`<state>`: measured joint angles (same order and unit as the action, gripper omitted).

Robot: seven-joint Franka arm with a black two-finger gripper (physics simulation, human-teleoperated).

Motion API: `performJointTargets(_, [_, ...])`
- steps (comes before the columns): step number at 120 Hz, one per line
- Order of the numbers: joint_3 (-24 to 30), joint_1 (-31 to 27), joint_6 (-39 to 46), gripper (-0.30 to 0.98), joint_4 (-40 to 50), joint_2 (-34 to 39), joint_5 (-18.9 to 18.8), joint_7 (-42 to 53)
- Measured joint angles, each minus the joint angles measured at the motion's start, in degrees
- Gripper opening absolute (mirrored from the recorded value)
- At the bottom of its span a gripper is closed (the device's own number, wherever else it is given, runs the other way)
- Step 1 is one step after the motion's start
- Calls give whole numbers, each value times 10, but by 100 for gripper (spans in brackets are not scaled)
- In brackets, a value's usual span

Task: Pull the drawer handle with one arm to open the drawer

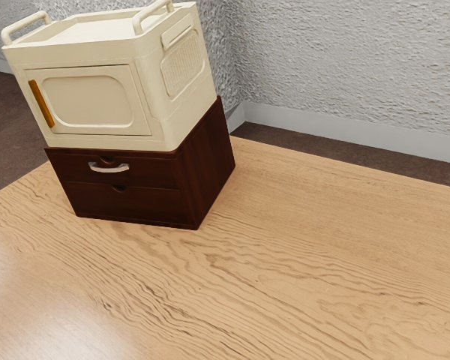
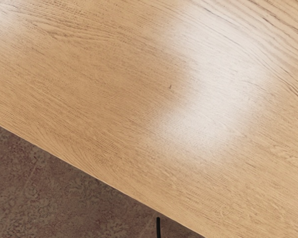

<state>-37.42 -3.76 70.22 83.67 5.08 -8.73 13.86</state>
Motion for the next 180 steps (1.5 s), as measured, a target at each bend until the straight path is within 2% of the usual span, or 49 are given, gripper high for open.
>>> performJointTargets(12, [-37, 0, 34, 69, 2, -2, 28, 19])
performJointTargets(20, [-45, -13, 48, 69, -1, -2, 40, 31])
performJointTargets(25, [-43, -12, 51, 69, -35, 2, 45, 40])
performJointTargets(35, [-20, -9, 50, 69, -134, 10, 50, 88])
performJointTargets(44, [27, -3, 57, 69, -163, 40, 61, 168])
performJointTargets(52, [50, 2, 65, 69, -166, 48, 87, 253])
performJointTargets(68, [57, 0, 75, 69, -162, 54, 136, 398])
performJointTargets(82, [67, 1, 88, 68, -132, 37, 150, 495])
performJointTargets(101, [106, 5, 110, 67, -122, -2, 145, 583])
performJointTargets(116, [123, 11, 152, 66, -42, 19, 135, 651])
performJointTargets(124, [126, 5, 189, 66, 12, 41, 116, 683])
performJointTargets(146, [128, 4, 283, 68, 92, 67, 86, 760])
performJointTargets(170, [120, 30, 413, 68, 209, 91, 106, 812])
performJointTargets(180, [110, 41, 485, 62, 246, 90, 108, 818])
